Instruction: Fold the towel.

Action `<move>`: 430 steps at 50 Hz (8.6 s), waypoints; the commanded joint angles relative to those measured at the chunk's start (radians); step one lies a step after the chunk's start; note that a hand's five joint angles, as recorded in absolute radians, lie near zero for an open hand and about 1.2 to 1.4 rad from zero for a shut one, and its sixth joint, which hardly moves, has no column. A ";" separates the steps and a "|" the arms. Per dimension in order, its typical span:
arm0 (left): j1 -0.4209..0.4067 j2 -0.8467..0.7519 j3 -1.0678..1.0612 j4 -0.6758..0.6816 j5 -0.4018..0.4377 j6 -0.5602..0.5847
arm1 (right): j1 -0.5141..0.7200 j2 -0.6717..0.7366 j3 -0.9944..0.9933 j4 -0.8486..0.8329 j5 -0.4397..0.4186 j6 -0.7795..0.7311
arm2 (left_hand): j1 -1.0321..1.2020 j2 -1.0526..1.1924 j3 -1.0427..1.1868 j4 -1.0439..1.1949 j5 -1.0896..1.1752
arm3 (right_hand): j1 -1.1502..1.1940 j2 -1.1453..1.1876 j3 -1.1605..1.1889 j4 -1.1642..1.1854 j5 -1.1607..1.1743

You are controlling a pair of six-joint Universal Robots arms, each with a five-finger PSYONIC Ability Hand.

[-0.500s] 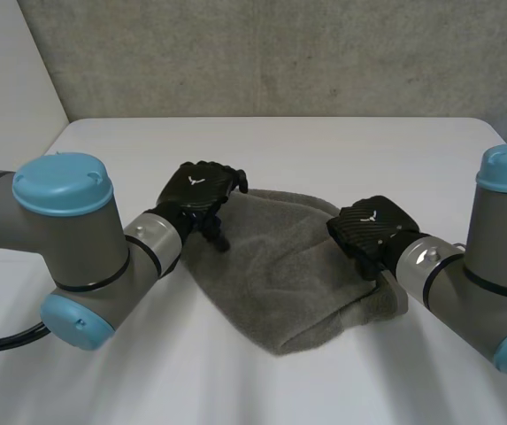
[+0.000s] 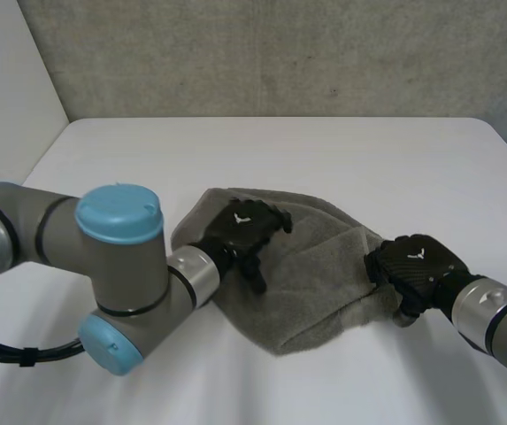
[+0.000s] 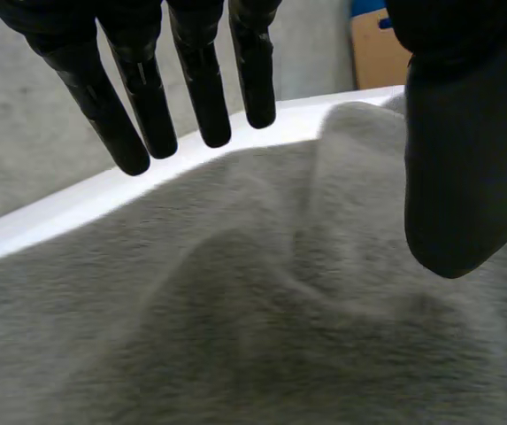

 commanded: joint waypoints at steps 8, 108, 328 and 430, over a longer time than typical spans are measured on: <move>-0.062 -0.093 0.018 -0.018 0.010 0.022 | -0.008 0.022 0.054 -0.103 -0.005 0.000 | -0.041 -0.035 -0.027 -0.049 -0.185 | 0.004 -0.029 -0.006 -0.001 0.031; 0.088 0.141 0.087 -0.211 -0.108 -0.191 | 0.147 0.175 -0.398 0.073 0.231 -0.097 | -0.273 -0.268 -0.259 -0.281 -0.417 | -0.219 -0.252 -0.229 -0.224 -0.192; 0.191 0.018 0.058 -0.125 0.016 0.266 | 0.047 0.511 -0.615 0.119 0.007 0.070 | 0.860 0.865 0.874 0.852 0.716 | 0.775 0.742 0.765 0.770 0.802; 0.337 0.274 -0.326 -0.050 -0.182 0.263 | -0.033 0.279 -0.210 -0.135 0.007 -0.232 | 0.860 0.865 0.874 0.852 0.716 | -0.022 -0.056 -0.032 -0.028 0.004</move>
